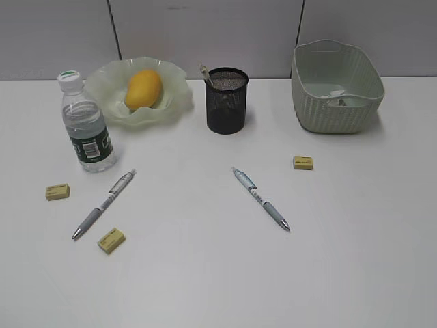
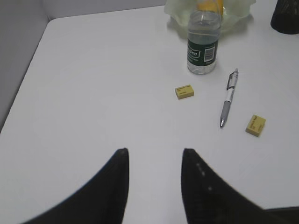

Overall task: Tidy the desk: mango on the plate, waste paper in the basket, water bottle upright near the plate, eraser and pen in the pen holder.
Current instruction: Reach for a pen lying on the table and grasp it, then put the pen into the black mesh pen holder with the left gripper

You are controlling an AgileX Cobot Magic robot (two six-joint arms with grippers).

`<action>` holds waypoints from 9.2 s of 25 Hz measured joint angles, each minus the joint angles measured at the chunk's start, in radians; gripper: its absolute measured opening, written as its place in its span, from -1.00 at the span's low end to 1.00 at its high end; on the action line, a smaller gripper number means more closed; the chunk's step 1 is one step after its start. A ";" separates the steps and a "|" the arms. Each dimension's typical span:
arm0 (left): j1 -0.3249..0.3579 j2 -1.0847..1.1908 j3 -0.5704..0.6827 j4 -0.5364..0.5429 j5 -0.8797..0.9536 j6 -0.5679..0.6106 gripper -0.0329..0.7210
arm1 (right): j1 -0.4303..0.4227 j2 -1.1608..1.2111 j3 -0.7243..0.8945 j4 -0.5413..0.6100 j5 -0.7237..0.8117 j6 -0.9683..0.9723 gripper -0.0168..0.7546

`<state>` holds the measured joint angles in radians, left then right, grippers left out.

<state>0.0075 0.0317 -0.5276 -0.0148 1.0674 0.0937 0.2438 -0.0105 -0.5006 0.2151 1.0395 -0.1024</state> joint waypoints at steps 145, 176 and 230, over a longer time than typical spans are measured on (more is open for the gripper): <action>-0.368 1.909 -0.601 -0.096 -0.313 0.236 -0.09 | -0.254 0.000 0.000 -0.128 0.001 -0.022 -0.02; -0.368 1.962 -0.619 -0.058 -0.351 0.236 -0.65 | -0.254 0.000 0.000 -0.128 0.001 -0.022 -0.02; -0.649 1.730 -0.601 -0.243 -1.408 0.101 -0.65 | -0.254 0.000 0.000 -0.128 0.001 -0.022 -0.02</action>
<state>-0.6418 1.7619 -1.1288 -0.2578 -0.3407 0.1948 -0.0103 -0.0105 -0.5006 0.0876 1.0405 -0.1248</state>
